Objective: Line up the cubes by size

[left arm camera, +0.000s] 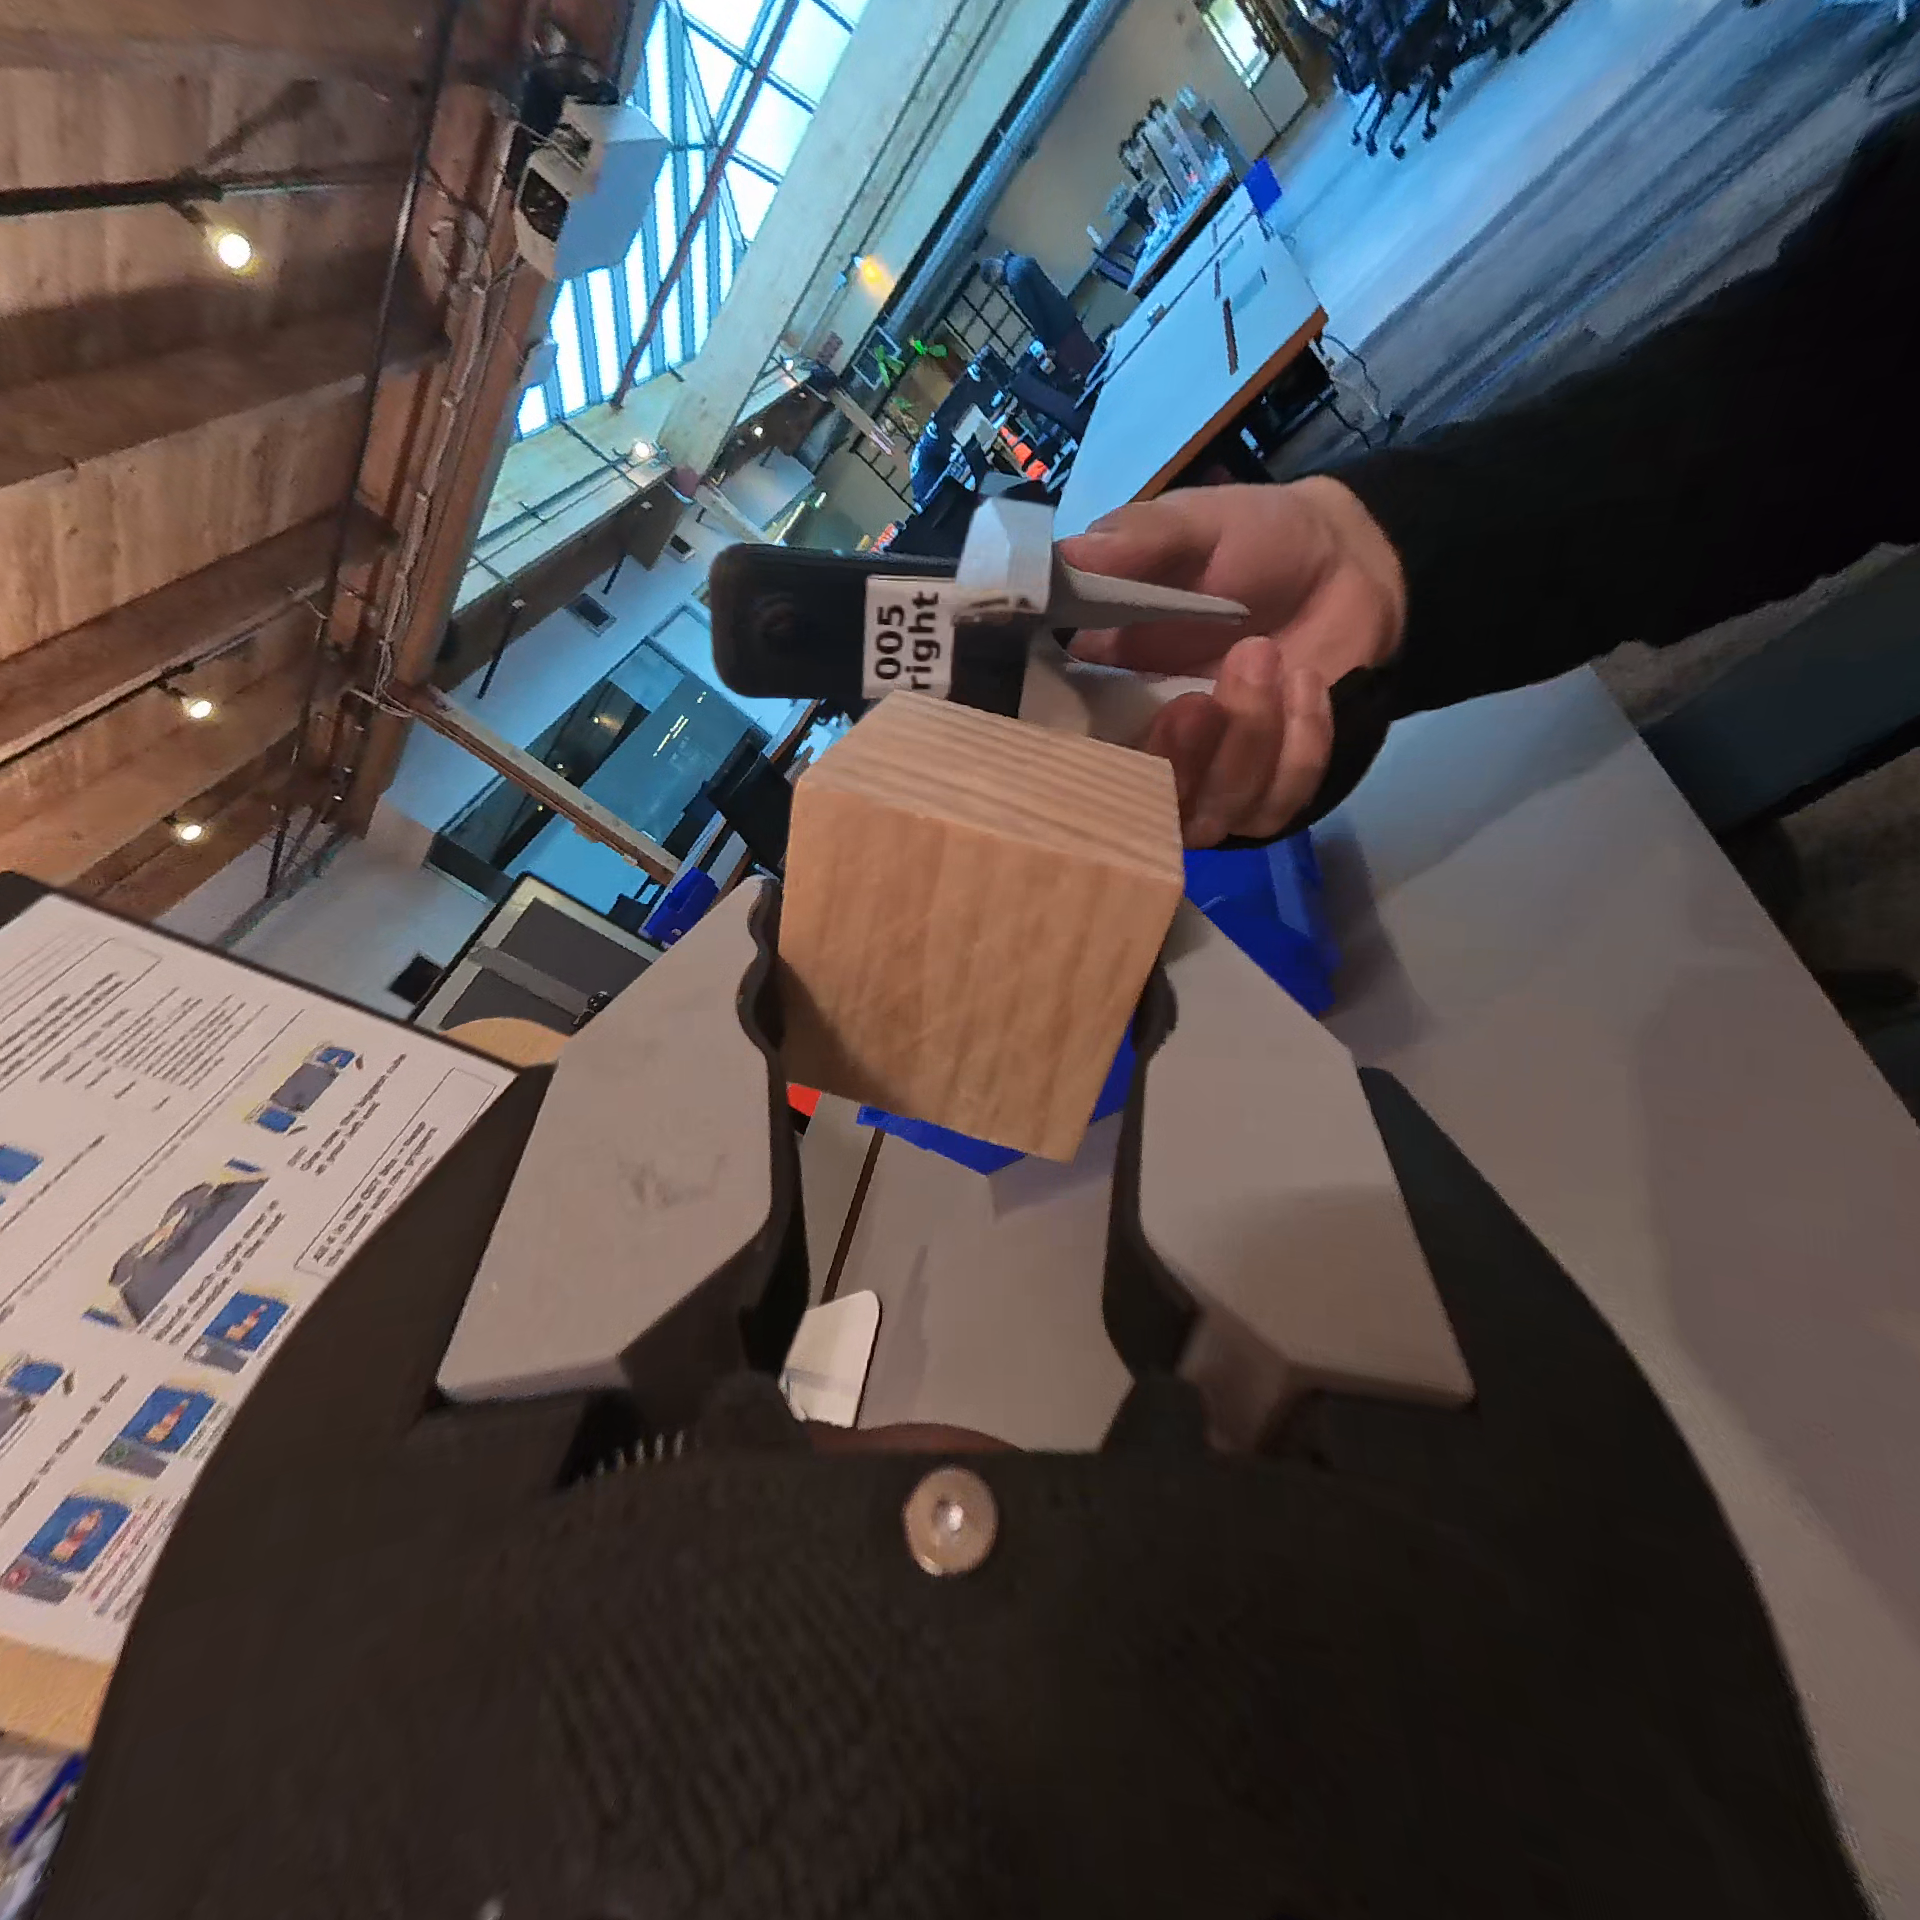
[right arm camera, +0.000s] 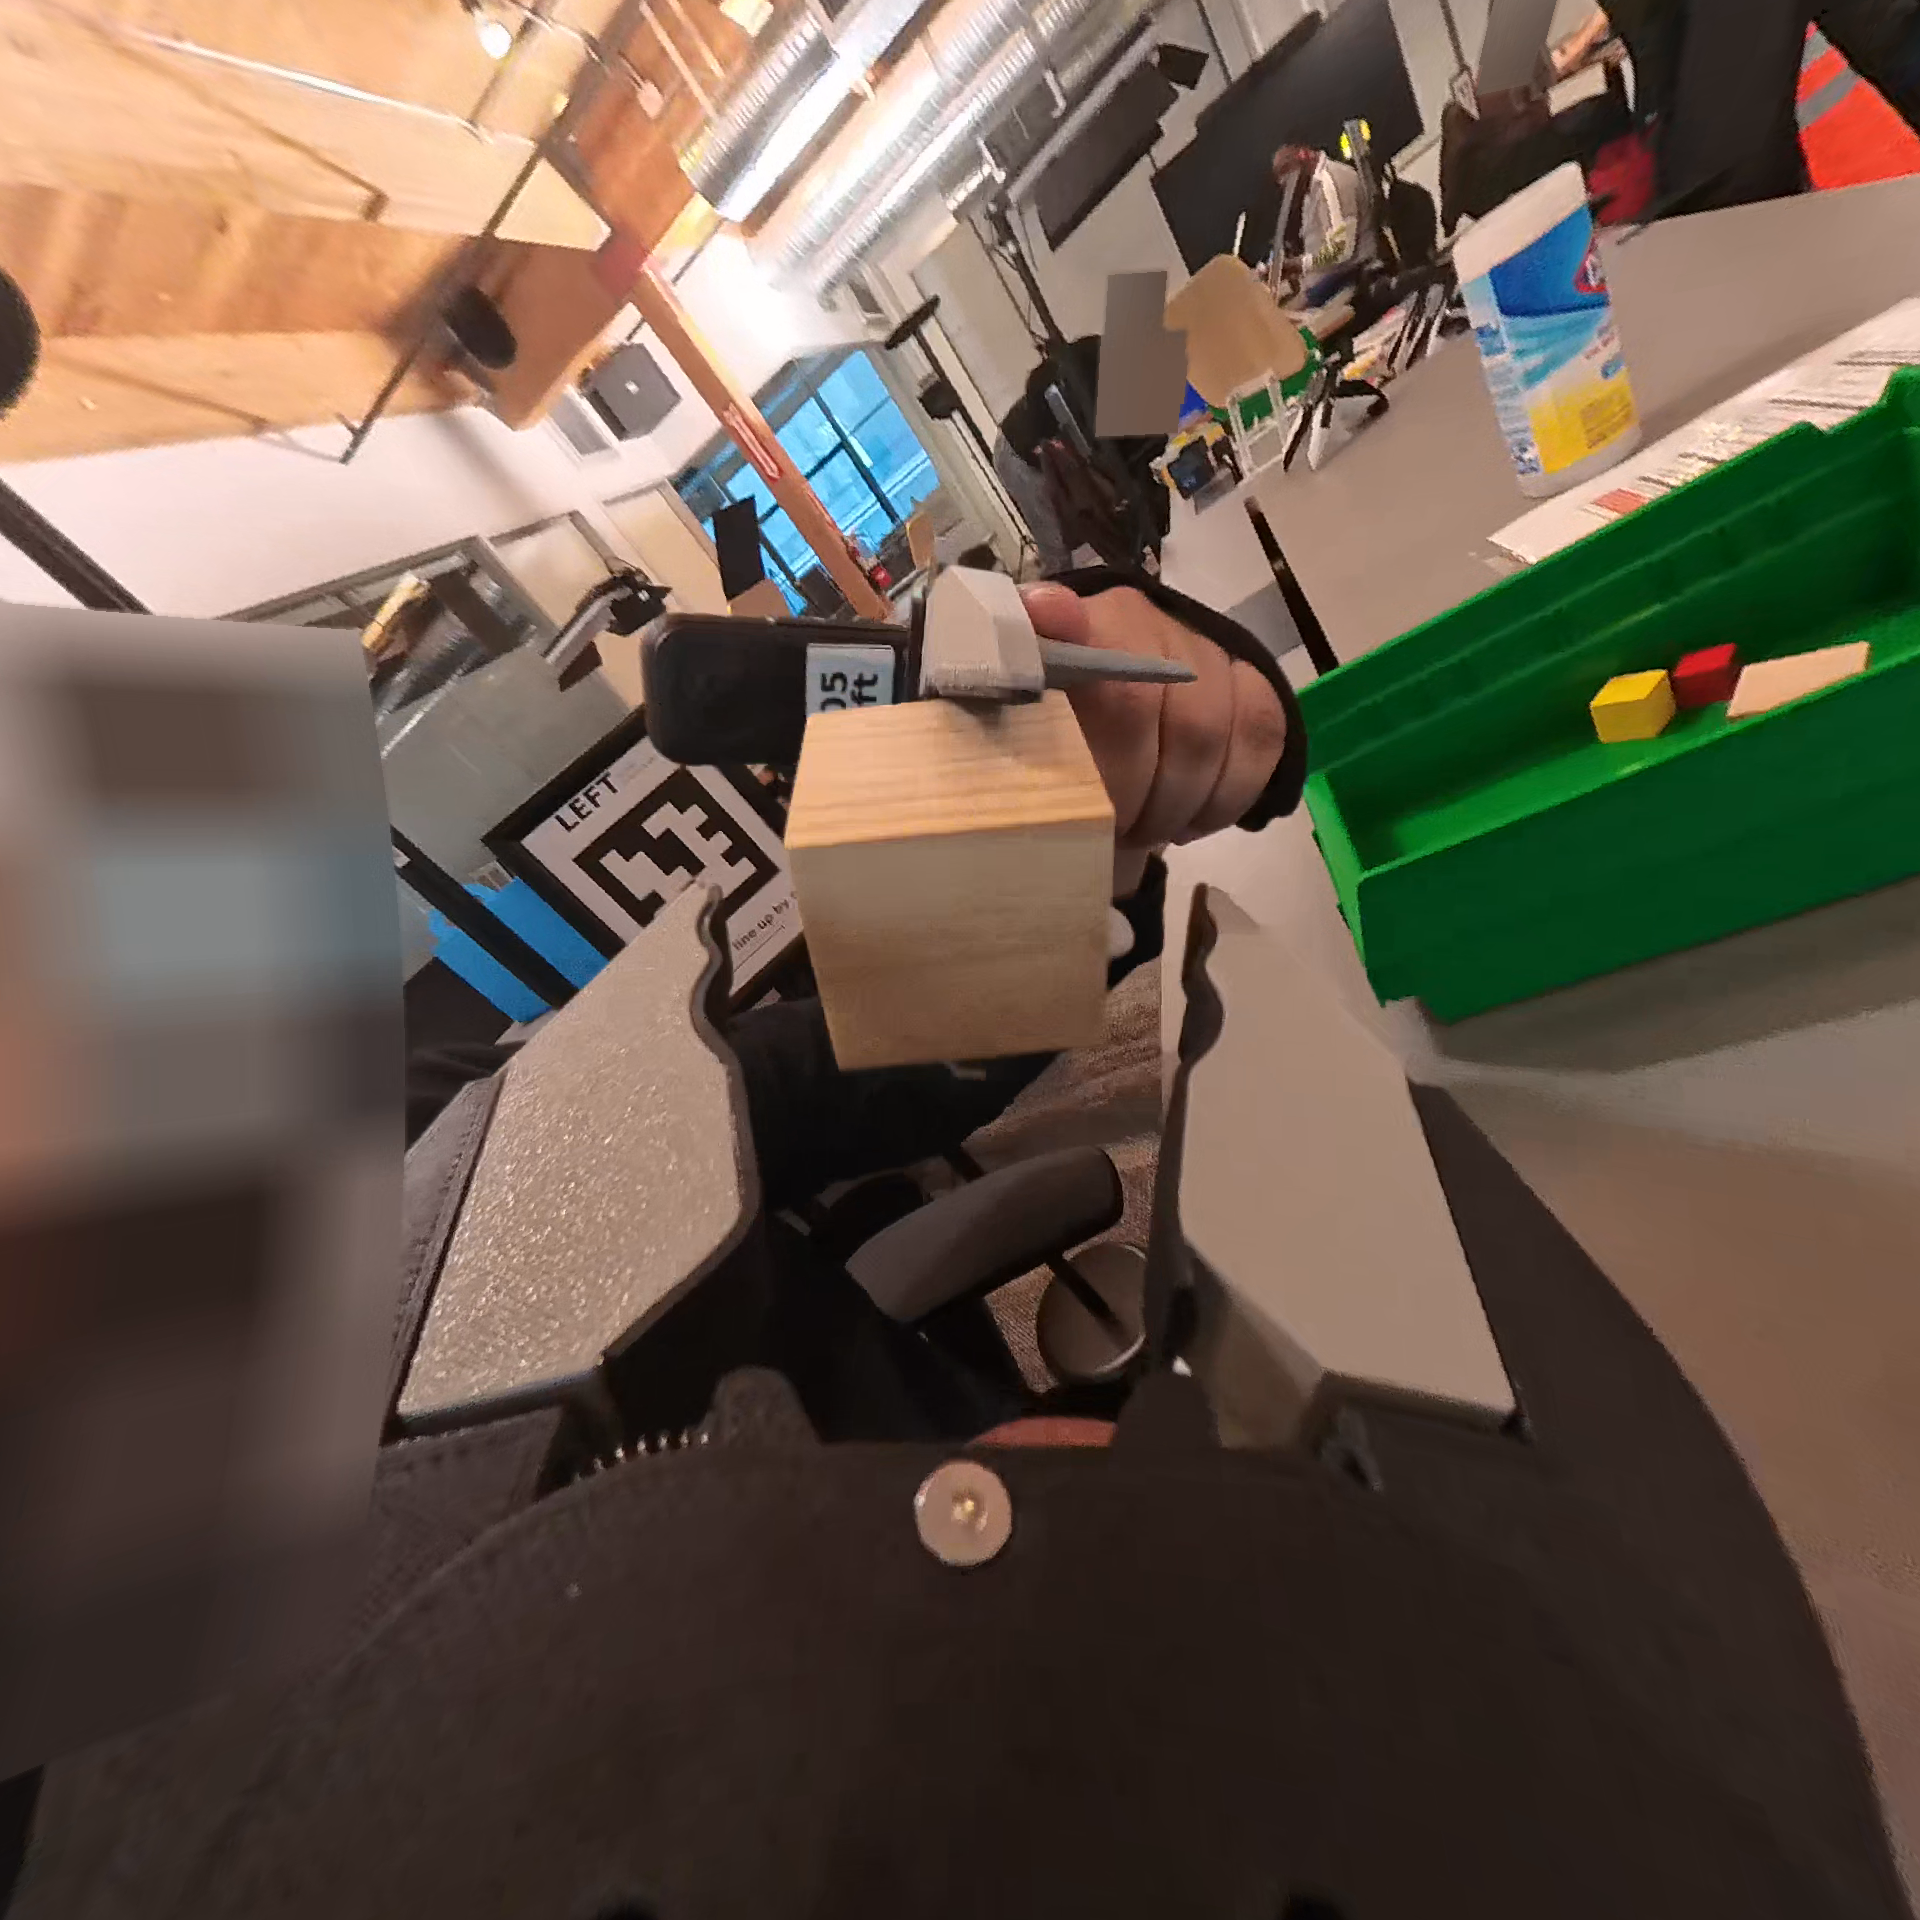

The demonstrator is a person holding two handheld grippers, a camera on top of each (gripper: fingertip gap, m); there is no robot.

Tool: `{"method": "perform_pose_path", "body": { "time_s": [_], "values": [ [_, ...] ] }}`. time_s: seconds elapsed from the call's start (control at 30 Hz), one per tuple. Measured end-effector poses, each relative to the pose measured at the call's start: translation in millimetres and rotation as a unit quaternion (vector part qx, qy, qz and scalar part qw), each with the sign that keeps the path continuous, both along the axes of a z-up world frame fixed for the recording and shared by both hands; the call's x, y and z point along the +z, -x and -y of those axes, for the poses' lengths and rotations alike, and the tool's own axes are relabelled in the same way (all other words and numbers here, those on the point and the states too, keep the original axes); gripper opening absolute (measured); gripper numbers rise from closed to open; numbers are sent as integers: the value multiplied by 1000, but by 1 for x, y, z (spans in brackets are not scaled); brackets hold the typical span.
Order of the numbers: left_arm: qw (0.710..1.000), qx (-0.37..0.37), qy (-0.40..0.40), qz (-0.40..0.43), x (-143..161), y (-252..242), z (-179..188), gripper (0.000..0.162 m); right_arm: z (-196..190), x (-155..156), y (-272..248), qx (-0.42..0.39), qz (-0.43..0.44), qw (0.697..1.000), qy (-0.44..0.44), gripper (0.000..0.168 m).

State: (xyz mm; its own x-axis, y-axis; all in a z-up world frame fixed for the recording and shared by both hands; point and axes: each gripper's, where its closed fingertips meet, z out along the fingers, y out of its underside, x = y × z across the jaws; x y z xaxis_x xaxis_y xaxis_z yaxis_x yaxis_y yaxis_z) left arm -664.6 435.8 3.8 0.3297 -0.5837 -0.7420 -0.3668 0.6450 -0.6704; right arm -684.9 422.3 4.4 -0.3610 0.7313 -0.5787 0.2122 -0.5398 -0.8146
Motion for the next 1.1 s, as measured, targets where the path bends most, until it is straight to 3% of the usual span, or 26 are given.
{"method": "perform_pose_path", "body": {
  "time_s": [0.1,0.27,0.4,0.5,0.57,0.67,0.73,0.8,0.97,1.1],
  "values": [
    [1000,-7,0,-11,-8,-14,-4,67,1,-6,-1,-2,0,1000,3,60],
    [1000,12,23,12,-18,-19,-15,67,-11,-14,-4,-22,-12,1000,11,58],
    [994,84,62,41,-29,-6,-25,65,-26,-22,-12,-48,15,998,-23,58],
    [981,143,112,68,-41,17,-24,41,-56,-17,-39,-94,40,990,-100,58],
    [969,193,134,79,-50,38,-22,32,-92,-23,-66,-141,105,962,-211,58],
    [953,220,182,101,-63,58,-11,26,-155,-46,-116,-189,234,866,-400,58],
    [949,213,200,114,-68,63,0,26,-189,-71,-148,-174,327,799,-473,59],
    [950,209,197,121,-71,66,7,24,-209,-103,-170,-125,402,753,-505,59],
    [947,231,199,101,-84,70,3,24,-224,-184,-184,11,500,686,-529,60],
    [946,228,212,93,-91,69,1,25,-222,-225,-169,67,493,684,-533,60]
  ]
}}
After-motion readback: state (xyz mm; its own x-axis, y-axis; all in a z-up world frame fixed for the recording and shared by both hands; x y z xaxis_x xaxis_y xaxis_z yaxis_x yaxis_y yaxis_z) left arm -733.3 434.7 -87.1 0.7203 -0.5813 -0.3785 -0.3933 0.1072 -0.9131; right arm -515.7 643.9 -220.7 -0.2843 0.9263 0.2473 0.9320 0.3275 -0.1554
